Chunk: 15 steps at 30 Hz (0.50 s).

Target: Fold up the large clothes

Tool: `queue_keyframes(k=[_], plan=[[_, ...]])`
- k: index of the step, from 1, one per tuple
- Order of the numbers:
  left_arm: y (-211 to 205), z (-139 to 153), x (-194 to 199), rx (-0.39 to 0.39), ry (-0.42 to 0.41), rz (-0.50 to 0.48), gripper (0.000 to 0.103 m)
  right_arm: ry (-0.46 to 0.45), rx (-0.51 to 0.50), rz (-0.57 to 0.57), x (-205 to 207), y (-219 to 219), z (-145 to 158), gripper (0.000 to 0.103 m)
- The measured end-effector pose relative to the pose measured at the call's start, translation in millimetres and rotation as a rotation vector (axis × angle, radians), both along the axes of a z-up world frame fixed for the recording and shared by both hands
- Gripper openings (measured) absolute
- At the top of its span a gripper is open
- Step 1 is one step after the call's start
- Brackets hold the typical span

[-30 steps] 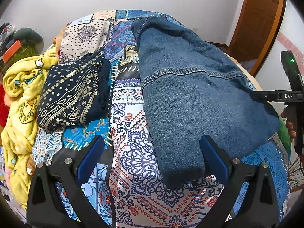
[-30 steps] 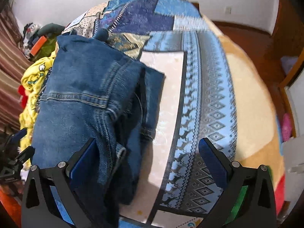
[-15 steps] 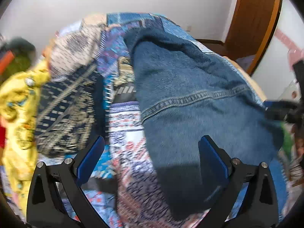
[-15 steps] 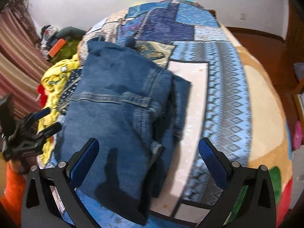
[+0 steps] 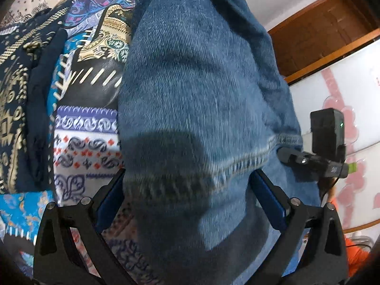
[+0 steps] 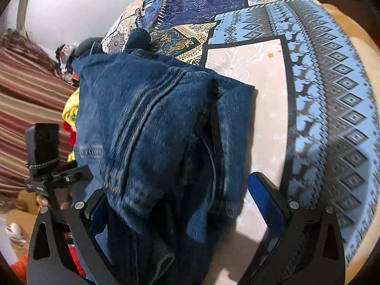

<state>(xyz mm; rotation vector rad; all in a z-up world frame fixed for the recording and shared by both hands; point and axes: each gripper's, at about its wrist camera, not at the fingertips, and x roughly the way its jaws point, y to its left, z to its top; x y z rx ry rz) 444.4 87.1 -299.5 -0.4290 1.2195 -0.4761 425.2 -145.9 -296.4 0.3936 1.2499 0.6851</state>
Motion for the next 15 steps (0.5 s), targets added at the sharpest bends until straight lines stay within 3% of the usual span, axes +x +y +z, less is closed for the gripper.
queue_keyframes(k=[2, 4, 9, 12, 15], plan=[[0.5, -0.7, 2.6, -0.021, 0.008, 0.003, 0.098, 0.018, 0.01, -0.002, 1.4, 4.6, -1.1, 0.093], [0.4, -1.1, 2.2, -0.051, 0.016, 0.001, 0.088, 0.039, 0.028, -0.005, 3.2, 6.6, -1.0, 0.086], [-2.1, 16.9, -9.6, 0.008, -0.047, 0.01, 0.067, 0.052, 0.016, -0.014, -1.7, 5.9, 11.6, 0.054], [-1.6, 33.1, -18.4, 0.017, -0.071, 0.014, 0.059, -0.024, -0.049, -0.008, -14.0, 16.9, 39.6, 0.039], [1.8, 55.5, -29.6, 0.005, -0.104, 0.024, 0.054, -0.09, -0.077, 0.0, -26.7, 28.3, 70.8, 0.031]])
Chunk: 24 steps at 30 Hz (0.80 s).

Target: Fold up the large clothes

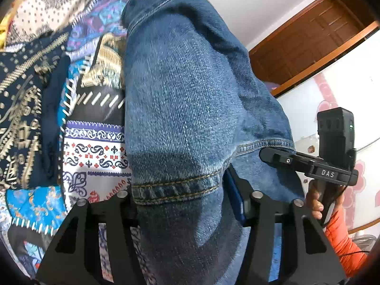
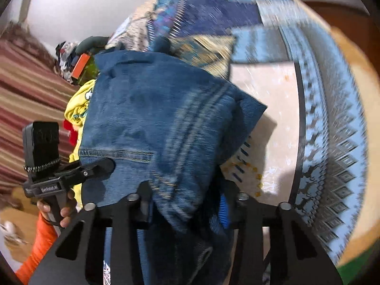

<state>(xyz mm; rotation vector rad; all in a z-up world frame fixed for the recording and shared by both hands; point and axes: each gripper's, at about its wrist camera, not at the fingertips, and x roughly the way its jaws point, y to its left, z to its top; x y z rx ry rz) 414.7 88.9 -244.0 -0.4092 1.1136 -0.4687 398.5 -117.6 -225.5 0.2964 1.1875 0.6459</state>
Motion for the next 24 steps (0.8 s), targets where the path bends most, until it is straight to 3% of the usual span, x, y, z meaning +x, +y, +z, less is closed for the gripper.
queue_keyframes(k=[6, 15, 19, 24], plan=[[28.6, 59.8, -34.8, 0.005, -0.151, 0.032, 0.052, -0.092, 0.003, 0.018, -21.4, 15.3, 46.1, 0.03], [111.9, 137.8, -63.8, 0.039, -0.325, 0.128, 0.051, -0.253, 0.065, 0.067, -29.2, 89.8, 117.3, 0.029], [150.0, 153.8, -57.3, 0.074, -0.368, 0.172, 0.051, -0.286, 0.079, 0.096, -19.8, 130.5, 129.2, 0.029], [196.8, 146.7, -42.2, 0.086, -0.357, 0.219, 0.051, -0.291, 0.075, 0.128, 0.7, 178.2, 120.9, 0.029]])
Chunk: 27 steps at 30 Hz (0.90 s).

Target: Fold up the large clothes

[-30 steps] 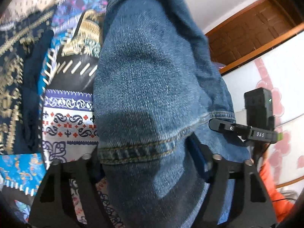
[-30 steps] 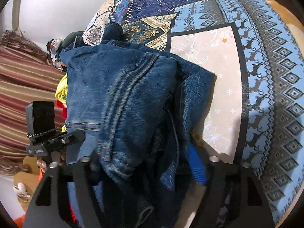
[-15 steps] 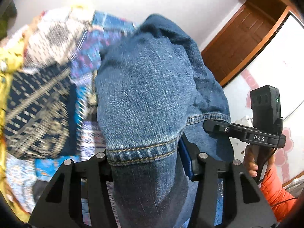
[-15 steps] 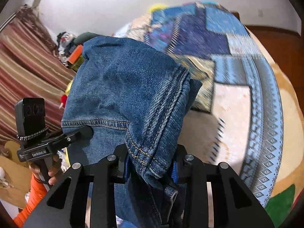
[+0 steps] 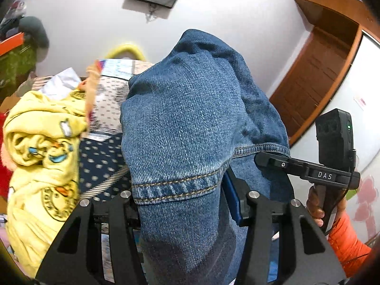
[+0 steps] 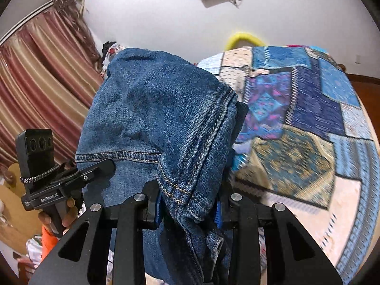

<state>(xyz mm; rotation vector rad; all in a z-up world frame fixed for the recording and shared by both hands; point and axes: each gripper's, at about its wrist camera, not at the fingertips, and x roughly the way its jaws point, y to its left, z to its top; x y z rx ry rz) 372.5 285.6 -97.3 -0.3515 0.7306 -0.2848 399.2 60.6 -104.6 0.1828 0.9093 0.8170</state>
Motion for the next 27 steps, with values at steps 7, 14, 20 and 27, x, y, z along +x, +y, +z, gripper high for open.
queue_keyframes(k=[7, 14, 20, 27], plan=[[54.5, -60.1, 40.9, -0.032, 0.142, 0.068, 0.051, 0.088, -0.046, 0.024, 43.8, 58.8, -58.2, 0.029], [81.1, -166.5, 100.3, -0.021, 0.368, 0.109, 0.058, 0.181, -0.155, 0.002, 75.5, 86.3, -146.9, 0.03], [87.8, -183.4, 90.5, -0.009, 0.349, 0.203, 0.083, 0.066, -0.258, 0.014, 58.2, 89.7, -142.8, 0.047], [54.2, -167.6, 36.1, 0.194, 0.314, 0.186, 0.089, 0.043, -0.312, 0.016, 24.2, 67.6, -143.3, 0.076]])
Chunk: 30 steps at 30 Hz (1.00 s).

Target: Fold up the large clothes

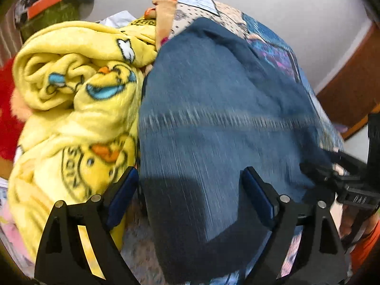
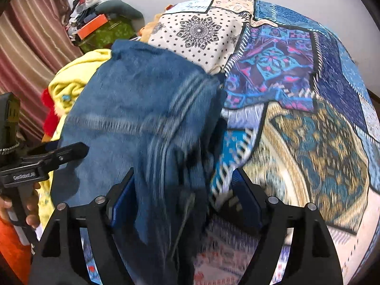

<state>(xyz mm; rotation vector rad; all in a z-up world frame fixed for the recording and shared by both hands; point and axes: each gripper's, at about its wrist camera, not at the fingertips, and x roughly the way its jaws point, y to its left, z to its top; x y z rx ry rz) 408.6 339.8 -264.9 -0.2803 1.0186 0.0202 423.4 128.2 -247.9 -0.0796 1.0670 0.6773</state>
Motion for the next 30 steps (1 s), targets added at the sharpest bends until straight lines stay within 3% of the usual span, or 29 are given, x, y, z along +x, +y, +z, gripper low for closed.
queue_keyframes(k=[7, 10, 13, 16, 22, 27, 30], plan=[[-20.9, -5.2, -63.8, 0.046, 0.021, 0.018, 0.092, 0.062, 0.033, -0.053, -34.3, -34.3, -2.0, 0.076], [-25.6, 8.3, -88.3, 0.042, 0.012, 0.049, 0.091, 0.0, 0.009, -0.054, -57.9, -44.2, 18.2, 0.076], [-32.7, 40.7, -112.6, 0.068, -0.05, 0.067, 0.091, -0.058, 0.06, -0.04, -80.2, -53.9, 52.1, 0.076], [-45.7, 86.0, -133.1, 0.113, -0.16, 0.076, 0.091, -0.15, 0.118, -0.035, -105.3, -64.3, 96.0, 0.076], [-86.2, 188.8, -197.4, 0.194, -0.47, 0.054, 0.091, -0.389, 0.25, -0.02, -169.1, -87.1, 185.3, 0.076], [-123.0, 243.8, -256.3, 0.265, -0.707, 0.061, 0.091, -0.577, 0.368, -0.006, -234.6, -108.6, 240.3, 0.076], [-139.7, 261.0, -293.6, 0.272, -0.819, 0.086, 0.091, -0.668, 0.415, -0.019, -270.9, -118.9, 251.9, 0.076]])
